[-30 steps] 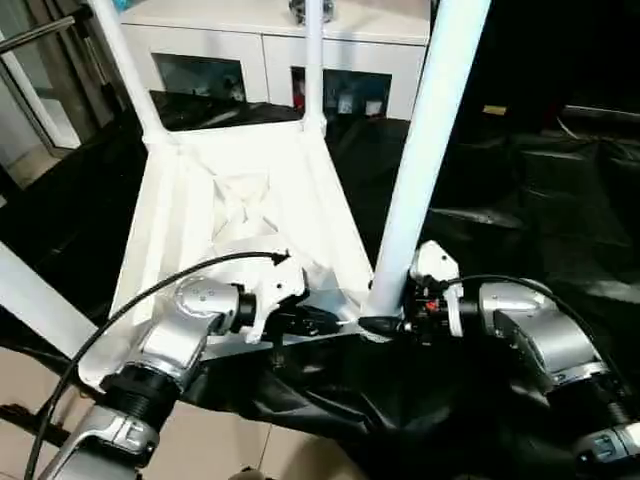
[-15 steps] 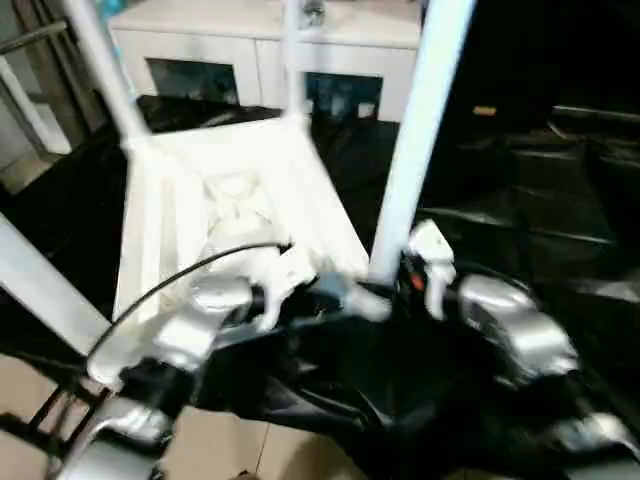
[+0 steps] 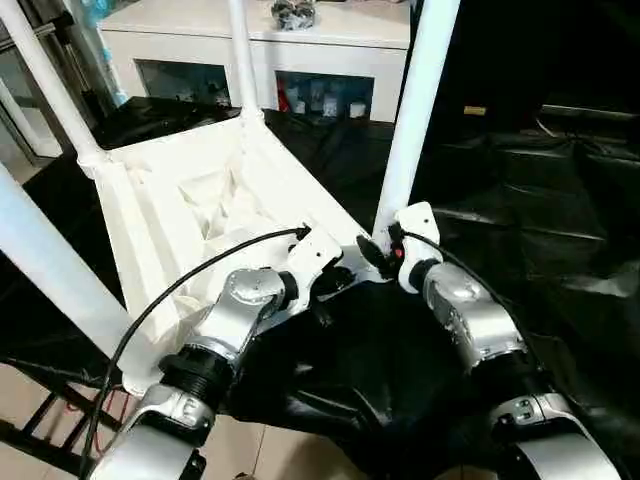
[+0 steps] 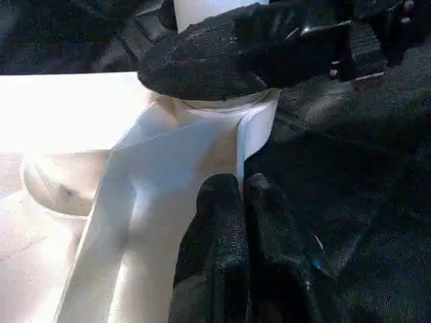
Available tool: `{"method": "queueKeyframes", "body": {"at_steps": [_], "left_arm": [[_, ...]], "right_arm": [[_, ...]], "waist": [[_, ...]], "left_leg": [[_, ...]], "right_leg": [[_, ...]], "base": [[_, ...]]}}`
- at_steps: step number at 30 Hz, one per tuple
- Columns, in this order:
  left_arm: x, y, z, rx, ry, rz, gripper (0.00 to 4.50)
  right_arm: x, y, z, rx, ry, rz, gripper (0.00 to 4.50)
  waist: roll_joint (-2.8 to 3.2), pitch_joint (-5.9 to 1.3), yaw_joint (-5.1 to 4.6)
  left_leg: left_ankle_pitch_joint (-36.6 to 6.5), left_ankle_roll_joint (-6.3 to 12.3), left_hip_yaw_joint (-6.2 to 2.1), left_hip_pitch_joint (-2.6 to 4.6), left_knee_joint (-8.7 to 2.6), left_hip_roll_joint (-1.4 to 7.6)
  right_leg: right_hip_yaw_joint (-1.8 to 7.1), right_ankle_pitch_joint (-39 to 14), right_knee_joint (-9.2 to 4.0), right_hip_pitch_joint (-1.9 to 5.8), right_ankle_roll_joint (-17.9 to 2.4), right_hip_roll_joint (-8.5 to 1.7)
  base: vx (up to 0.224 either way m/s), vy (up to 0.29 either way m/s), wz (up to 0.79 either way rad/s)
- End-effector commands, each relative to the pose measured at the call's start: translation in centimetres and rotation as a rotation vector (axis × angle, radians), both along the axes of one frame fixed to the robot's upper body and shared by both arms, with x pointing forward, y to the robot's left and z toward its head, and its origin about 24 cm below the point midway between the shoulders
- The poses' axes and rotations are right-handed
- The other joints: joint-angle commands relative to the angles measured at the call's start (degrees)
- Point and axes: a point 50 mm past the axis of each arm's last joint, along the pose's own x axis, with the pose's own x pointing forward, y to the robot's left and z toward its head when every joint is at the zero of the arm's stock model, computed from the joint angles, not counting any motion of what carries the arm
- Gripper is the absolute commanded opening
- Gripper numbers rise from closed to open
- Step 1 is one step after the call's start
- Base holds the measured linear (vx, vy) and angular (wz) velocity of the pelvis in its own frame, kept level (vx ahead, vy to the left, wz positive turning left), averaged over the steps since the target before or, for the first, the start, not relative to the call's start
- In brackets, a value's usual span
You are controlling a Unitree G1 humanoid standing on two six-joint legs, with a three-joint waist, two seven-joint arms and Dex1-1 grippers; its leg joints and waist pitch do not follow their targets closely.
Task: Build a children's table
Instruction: Rotate leg to tighten
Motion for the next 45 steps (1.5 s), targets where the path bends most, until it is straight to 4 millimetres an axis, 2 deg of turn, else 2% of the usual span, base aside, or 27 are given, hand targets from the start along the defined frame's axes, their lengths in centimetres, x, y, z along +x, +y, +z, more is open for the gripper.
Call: {"method": "queueKeyframes", "body": {"at_steps": [1, 5, 8, 9, 12, 16, 20, 28, 30, 33, 34, 35, 36, 37, 38, 40, 42, 44, 45], "left_arm": [[-0.2, -1.2, 1.4, -0.065, -0.056, -0.080, 0.00], [-0.7, -0.2, 1.4, -0.072, -0.040, -0.163, 0.00], [-1.4, 0.9, 1.1, -0.042, -0.015, -0.281, 0.00], [-1.4, 0.9, 1.1, -0.042, -0.015, -0.281, 0.00], [-1.7, 1.7, 1.4, -0.053, 0.009, -0.343, 0.00], [-2.1, 2.1, 1.7, -0.074, 0.026, -0.399, 0.00], [-2.5, 2.4, 1.8, -0.081, 0.048, -0.447, 0.00], [-2.5, 2.6, 1.7, -0.077, 0.050, -0.449, 0.00], [-2.4, 2.6, 1.7, -0.074, 0.046, -0.436, 0.00], [-1.8, 2.6, 1.6, -0.055, 0.026, -0.360, 0.00], [-1.1, 2.6, 1.4, -0.041, 0.014, -0.273, 0.00], [-0.6, 2.4, 1.4, -0.043, 0.007, -0.219, 0.00], [-0.4, 2.3, 1.4, -0.045, 0.003, -0.189, 0.00], [-0.1, 2.0, 1.3, -0.044, -0.003, -0.147, 0.00], [0.1, 1.8, 1.3, -0.042, -0.006, -0.122, 0.00], [0.5, 1.2, 1.2, -0.037, -0.010, -0.058, 0.00], [0.5, 1.2, 1.2, -0.039, -0.011, -0.051, 0.00], [1.1, -0.7, 1.4, -0.089, -0.023, 0.050, 0.00], [1.1, -1.2, 1.5, -0.099, -0.024, 0.057, 0.00]], "right_arm": [[-0.9, 1.3, -1.2, 0.001, 0.066, 0.090, 3.06], [-1.8, 1.4, -0.2, -0.032, 0.023, 0.351, 3.15], [-3.1, 0.6, 0.8, -0.033, 0.043, 0.565, 3.15], [-3.1, 0.6, 0.8, -0.033, 0.043, 0.565, 3.15], [-4.0, -0.3, 1.0, -0.061, 0.074, 0.707, 3.15], [-4.7, -0.8, 0.9, -0.089, 0.112, 0.802, 3.15], [-4.8, -0.7, 1.1, -0.063, 0.130, 0.822, 2.73], [-4.8, -0.5, 1.2, -0.061, 0.131, 0.829, 2.18], [-4.7, -0.4, 1.1, -0.056, 0.126, 0.801, 2.05], [-3.6, -0.4, 0.5, -0.075, 0.100, 0.654, 2.00], [-2.6, -0.6, -0.2, -0.090, 0.110, 0.511, 1.99], [-2.1, -0.7, -0.6, -0.098, 0.116, 0.431, 1.99], [-1.8, -0.8, -0.9, -0.103, 0.120, 0.388, 1.98], [-1.5, -0.8, -1.1, -0.091, 0.127, 0.327, 1.98], [-1.3, -0.7, -1.3, -0.082, 0.133, 0.291, 1.97], [-0.9, -0.5, -1.6, -0.065, 0.141, 0.205, 1.97], [-0.9, -0.4, -1.6, -0.066, 0.140, 0.195, 1.97], [0.1, 0.3, -1.9, -0.073, 0.130, -0.004, 1.97], [0.3, 0.6, -1.9, -0.074, 0.129, -0.039, 1.97]], "waist": [[-0.50, -3.31, 0.19], [-0.57, -3.31, 0.36], [-0.53, -3.37, 0.74], [-0.51, -3.35, 0.84], [-0.38, -3.29, 1.01], [-0.48, -3.29, 1.29], [-0.42, -3.22, 1.41], [-0.42, -3.34, 1.67], [-0.43, -3.32, 1.68], [-0.42, -3.17, 1.43], [-0.32, -3.21, 1.27], [-0.33, -2.91, 0.71], [-0.35, -2.90, 0.46], [-0.73, -2.83, 0.06], [-0.52, -2.87, -0.08], [-0.61, -3.03, -0.27], [-0.64, -3.17, -0.27], [-0.83, -3.20, -0.40], [-0.73, -3.30, -0.47]], "left_leg": [[-10.60, 2.32, -1.10, 0.41, -3.75, 1.97], [-10.27, 3.08, -1.05, 0.39, -3.70, 2.15], [-9.58, 4.04, -1.05, 0.41, -3.61, 2.22], [-9.02, 4.43, -1.00, 0.32, -3.59, 2.33], [-9.57, 4.25, -0.89, 0.47, -3.54, 2.43], [-9.80, 3.99, -0.93, 0.41, -3.57, 2.46], [-10.28, 3.50, -0.95, 0.53, -3.69, 2.47], [-9.41, 3.14, -0.93, 0.57, -3.61, 2.43], [-9.51, 3.08, -0.95, 0.56, -3.63, 2.44], [-10.94, 2.06, -1.04, 0.54, -3.81, 2.31], [-11.03, 1.61, -1.08, 0.58, -3.82, 2.35], [-12.98, 0.67, -1.16, 0.60, -4.03, 2.13], [-13.82, 0.08, -1.24, 0.75, -4.07, 2.12], [-14.76, -0.41, -1.35, 0.67, -4.17, 2.04], [-14.64, -0.54, -1.43, 0.65, -4.20, 2.09], [-13.55, -0.09, -1.35, 0.65, -4.11, 2.12], [-12.22, 0.88, -1.20, 0.59, -3.86, 2.00], [-10.66, 1.24, -1.07, 0.47, -3.80, 1.94], [-9.92, 0.96, -1.14, 0.43, -3.76, 1.86]], "right_leg": [[2.63, -8.35, -4.43, 2.90, -12.22, -3.69], [2.63, -6.75, -4.22, 2.97, -12.58, -3.66], [2.64, -5.21, -4.06, 3.11, -12.71, -3.63], [2.60, -4.23, -3.83, 3.08, -13.16, -3.60], [2.57, -4.77, -3.89, 2.91, -14.01, -3.63], [2.56, -5.74, -3.84, 2.99, -14.09, -3.74], [2.58, -7.57, -4.03, 2.82, -13.84, -3.71], [2.60, -6.02, -3.87, 2.85, -13.97, -3.73], [2.58, -6.33, -3.89, 2.84, -13.84, -3.70], [2.59, -8.80, -4.16, 2.76, -13.29, -3.76], [2.62, -9.18, -4.11, 2.66, -13.23, -3.79], [2.52, -12.31, -4.52, 2.58, -12.90, -3.74], [2.52, -14.04, -4.67, 2.55, -12.53, -3.80], [2.47, -16.81, -4.94, 2.70, -11.61, -3.85], [2.56, -17.90, -5.05, 2.68, -10.83, -3.96], [2.63, -15.41, -4.99, 2.59, -11.06, -3.83], [2.66, -12.24, -4.77, 2.67, -11.74, -3.74], [2.68, -10.31, -4.51, 2.60, -12.41, -3.70], [2.56, -9.91, -4.43, 2.74, -12.71, -3.69]], "base": [[0.000, 0.000, 0.00], [0.000, 0.000, 0.00], [0.000, 0.000, 0.00], [0.000, 0.000, 0.00], [0.000, 0.000, 0.00], [0.000, 0.000, 0.00], [0.000, 0.000, 0.00], [0.000, 0.000, 0.00], [0.000, 0.000, 0.00], [0.000, 0.000, 0.00], [0.000, 0.000, 0.00], [0.000, 0.000, 0.00], [0.000, 0.000, 0.00], [0.000, 0.000, 0.00], [0.000, 0.000, 0.00], [0.000, 0.000, 0.00], [0.000, 0.000, 0.00], [0.000, 0.000, 0.00], [0.000, 0.000, 0.00]]}}
